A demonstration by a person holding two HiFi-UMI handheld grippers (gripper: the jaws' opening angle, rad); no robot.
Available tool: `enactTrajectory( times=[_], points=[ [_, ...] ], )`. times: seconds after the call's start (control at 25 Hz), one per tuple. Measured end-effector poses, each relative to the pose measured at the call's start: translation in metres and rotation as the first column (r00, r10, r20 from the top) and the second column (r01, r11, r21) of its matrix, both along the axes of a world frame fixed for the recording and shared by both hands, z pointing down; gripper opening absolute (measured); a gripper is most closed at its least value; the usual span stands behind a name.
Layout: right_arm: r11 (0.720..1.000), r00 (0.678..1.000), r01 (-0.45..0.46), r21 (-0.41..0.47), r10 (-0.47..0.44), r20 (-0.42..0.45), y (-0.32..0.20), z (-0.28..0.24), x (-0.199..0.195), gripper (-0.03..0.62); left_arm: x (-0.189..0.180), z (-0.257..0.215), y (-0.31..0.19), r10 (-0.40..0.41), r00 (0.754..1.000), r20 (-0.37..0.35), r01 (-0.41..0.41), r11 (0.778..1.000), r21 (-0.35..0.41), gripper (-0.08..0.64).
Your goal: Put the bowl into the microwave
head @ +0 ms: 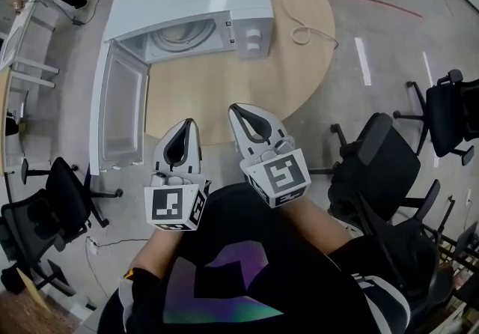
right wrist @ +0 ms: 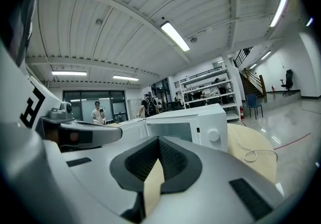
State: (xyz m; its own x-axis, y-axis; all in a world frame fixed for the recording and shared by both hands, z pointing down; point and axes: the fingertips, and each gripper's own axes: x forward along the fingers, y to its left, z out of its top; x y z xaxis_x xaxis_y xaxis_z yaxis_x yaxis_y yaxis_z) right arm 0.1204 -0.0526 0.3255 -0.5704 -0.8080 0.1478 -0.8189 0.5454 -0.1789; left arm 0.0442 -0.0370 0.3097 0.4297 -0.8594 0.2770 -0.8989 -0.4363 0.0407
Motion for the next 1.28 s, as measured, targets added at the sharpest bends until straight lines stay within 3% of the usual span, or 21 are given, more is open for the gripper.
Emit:
enactTrajectory(
  times=[0.72, 1.28],
  points=[
    [0.995, 0.993, -0.094, -0.044, 0.091, -0.077, 0.183, 0.005, -0.1, 0.018, -0.097, 0.006, 0.173, 0.102, 0.991, -0.085, -0.101, 0.995, 0.009, 0.046],
    [0.989, 0.979, -0.139, -0.054, 0.129, -0.155, 0.246, -0.004, -0.114, 0.018, -0.104, -0.003, 0.234, 0.175, 0.975, -0.133, -0.172, 0.984, 0.036, 0.046]
  ],
)
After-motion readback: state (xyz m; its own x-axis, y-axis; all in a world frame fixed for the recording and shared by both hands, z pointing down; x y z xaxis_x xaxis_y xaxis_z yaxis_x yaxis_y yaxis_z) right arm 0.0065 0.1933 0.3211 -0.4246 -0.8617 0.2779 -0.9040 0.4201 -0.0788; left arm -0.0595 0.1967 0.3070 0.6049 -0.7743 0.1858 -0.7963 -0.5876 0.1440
